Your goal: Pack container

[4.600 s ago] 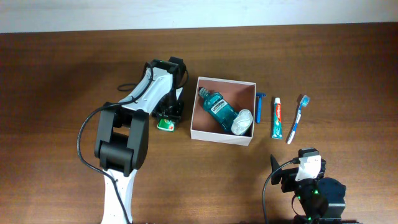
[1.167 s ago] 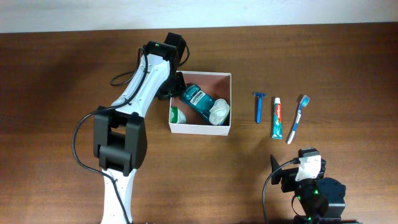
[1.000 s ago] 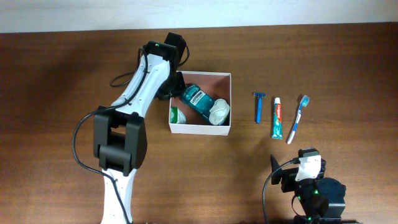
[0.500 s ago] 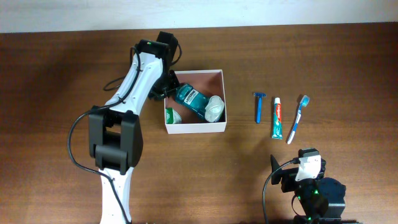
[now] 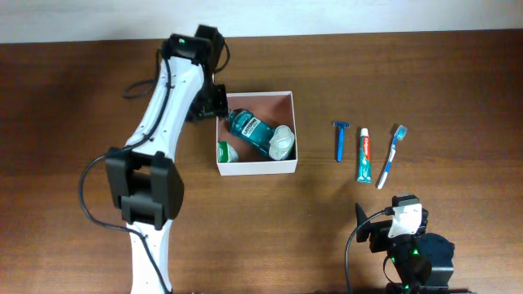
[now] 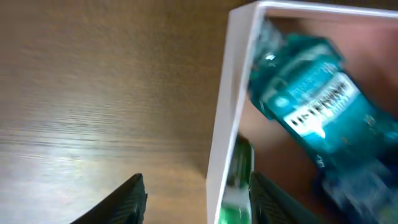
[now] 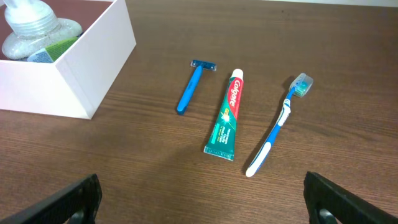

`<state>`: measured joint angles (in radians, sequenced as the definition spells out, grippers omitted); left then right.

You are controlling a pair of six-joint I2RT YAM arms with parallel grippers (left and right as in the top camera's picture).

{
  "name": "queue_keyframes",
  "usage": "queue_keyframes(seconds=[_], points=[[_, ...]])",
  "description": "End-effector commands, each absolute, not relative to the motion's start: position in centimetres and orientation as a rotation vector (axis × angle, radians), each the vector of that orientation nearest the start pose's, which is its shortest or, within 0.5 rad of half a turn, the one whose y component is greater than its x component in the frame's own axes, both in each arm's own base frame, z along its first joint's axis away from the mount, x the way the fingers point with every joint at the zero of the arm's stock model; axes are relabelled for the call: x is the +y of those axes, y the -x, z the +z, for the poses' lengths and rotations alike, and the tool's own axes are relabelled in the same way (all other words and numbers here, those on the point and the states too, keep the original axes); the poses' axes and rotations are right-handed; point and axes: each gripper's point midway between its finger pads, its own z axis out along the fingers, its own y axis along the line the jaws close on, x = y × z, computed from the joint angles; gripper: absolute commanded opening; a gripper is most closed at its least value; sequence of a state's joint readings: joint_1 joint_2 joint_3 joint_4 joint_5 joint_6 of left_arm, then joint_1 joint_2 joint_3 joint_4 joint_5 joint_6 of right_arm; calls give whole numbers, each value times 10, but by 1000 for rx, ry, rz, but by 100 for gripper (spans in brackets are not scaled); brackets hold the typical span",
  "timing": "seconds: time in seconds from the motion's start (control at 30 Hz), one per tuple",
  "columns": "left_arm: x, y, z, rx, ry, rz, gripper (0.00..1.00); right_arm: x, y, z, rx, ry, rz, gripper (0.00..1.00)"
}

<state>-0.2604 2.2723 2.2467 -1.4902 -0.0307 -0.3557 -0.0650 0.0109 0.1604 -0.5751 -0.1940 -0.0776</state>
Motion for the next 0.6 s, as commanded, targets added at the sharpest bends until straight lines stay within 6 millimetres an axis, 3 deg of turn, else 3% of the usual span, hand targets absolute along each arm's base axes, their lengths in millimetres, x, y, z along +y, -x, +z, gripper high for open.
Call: queue_keyframes(seconds=[0.0,0.17,0.23,0.27,0.37,0.57], points=[[-101,-438,197,2912,1,11,55,19,-212,111,1984,127,110,99],[-58,-429,246,2792,81,199,56,19,-212,111,1984,127,110,99],[-37,-424,266,2738,131,263,72,19,-212,111,1984,127,110,99],[-28,-422,275,2712,155,284,100,19,-212,111,1984,127,110,99],[-6,-415,297,2652,227,296,100,19,-212,111,1984,127,110,99],[11,-413,300,2644,284,297,100,16,-213,112,1979,114,88,99]])
